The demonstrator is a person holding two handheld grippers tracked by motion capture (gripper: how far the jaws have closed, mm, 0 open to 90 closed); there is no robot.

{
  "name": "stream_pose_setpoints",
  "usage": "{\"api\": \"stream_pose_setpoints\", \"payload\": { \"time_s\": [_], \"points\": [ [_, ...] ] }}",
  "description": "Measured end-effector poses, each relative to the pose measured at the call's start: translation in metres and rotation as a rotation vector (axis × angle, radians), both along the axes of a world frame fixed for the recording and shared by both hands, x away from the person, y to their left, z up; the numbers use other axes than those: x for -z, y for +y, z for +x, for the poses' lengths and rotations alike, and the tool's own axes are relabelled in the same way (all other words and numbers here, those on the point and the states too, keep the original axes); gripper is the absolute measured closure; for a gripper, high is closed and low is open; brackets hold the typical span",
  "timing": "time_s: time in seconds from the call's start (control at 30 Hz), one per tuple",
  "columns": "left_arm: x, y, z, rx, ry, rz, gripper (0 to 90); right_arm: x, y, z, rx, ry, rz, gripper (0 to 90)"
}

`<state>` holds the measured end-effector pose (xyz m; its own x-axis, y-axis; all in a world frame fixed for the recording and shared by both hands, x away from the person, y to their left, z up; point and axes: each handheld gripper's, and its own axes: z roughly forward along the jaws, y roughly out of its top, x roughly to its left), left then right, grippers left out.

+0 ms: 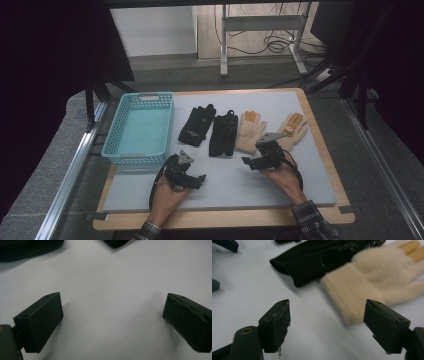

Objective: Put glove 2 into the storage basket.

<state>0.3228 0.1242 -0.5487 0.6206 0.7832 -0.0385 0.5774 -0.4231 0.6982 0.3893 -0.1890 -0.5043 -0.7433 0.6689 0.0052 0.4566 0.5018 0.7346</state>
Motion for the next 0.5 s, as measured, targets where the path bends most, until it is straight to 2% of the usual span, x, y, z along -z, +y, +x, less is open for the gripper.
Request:
{"api": "stream_pose_setpoints", "payload": {
  "time_s": [0.13,0.33,0.5],
  "points": [
    [0.0,0.0,0.0,0.0,0.0,0.0,3.2,-0.006,0.008,0.011,-0.017,-0.001,0.015,28.3],
    [0.0,0.0,0.0,0.0,0.0,0.0,3.2,-0.014,0.027,0.035,-0.013,-0.034,0.001,45.5],
    [0.0,0.0,0.0,0.001,0.0,0.003,3.2,-0.018,0.042,0.05,-0.013,-0.066,-0.026,55.3]
  ]
}}
